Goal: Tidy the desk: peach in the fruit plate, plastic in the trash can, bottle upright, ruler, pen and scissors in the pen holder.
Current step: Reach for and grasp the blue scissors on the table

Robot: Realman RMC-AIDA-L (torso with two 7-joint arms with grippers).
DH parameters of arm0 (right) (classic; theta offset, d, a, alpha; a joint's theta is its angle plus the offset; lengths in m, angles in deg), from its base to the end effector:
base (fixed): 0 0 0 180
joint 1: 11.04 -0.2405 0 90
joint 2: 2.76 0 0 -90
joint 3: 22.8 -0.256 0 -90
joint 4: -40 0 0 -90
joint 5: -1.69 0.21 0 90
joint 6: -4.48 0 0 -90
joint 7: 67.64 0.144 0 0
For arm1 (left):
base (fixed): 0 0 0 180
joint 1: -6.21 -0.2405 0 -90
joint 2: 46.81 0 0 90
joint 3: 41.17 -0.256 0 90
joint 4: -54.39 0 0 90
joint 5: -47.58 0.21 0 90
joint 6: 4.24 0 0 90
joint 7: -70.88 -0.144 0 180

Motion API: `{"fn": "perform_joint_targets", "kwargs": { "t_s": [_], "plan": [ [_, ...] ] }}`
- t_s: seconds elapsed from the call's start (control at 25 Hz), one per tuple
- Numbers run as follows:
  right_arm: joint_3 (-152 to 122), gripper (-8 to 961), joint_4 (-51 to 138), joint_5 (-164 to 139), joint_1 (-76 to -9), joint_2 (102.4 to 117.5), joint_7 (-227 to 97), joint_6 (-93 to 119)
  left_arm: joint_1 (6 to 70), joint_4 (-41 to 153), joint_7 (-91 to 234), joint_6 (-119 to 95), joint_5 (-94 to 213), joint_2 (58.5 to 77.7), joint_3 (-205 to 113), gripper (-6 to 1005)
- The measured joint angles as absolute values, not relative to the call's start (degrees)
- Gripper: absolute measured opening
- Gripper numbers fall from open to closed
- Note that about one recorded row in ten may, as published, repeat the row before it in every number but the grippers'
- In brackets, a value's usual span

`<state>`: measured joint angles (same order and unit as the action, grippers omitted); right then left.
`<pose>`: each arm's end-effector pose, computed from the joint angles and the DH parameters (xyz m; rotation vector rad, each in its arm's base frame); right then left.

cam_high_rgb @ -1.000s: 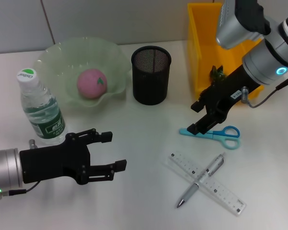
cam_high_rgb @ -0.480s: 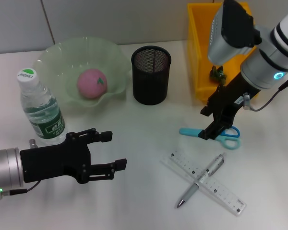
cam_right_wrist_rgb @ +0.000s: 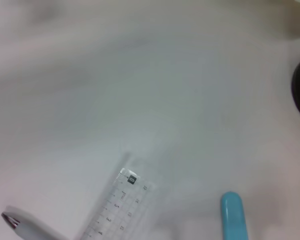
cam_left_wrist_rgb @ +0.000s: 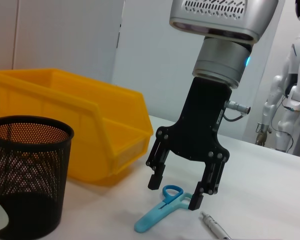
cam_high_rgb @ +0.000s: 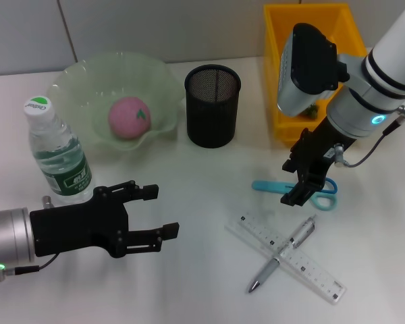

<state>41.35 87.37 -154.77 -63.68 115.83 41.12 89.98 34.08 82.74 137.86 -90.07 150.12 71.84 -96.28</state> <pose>0.1896 0.3989 -0.0172 -2.9028 0.3266 -0.7215 -0.2635 0.3017 -0.0445 -2.8289 -0.4928 -0.7466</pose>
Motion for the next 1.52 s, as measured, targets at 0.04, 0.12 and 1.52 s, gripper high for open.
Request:
{"fn": "perform_joint_targets", "kwargs": {
  "t_s": [0.04, 0.12, 1.52],
  "plan": [
    [41.40, 688, 87.35, -155.03, -63.68, 115.93, 41.13, 89.84, 34.08, 82.74, 137.86, -90.07, 150.12, 71.84, -96.28, 846],
    [41.59, 684, 87.08, -155.60, -63.70, 116.05, 41.14, 89.37, 34.16, 82.69, 137.92, -90.00, 150.05, 71.84, -96.28, 846],
    [43.53, 492, 84.47, -156.39, -63.23, 116.24, 41.75, 84.36, 34.25, 83.15, 138.29, -90.02, 150.02, 71.66, -96.28, 846]
  ]
}}
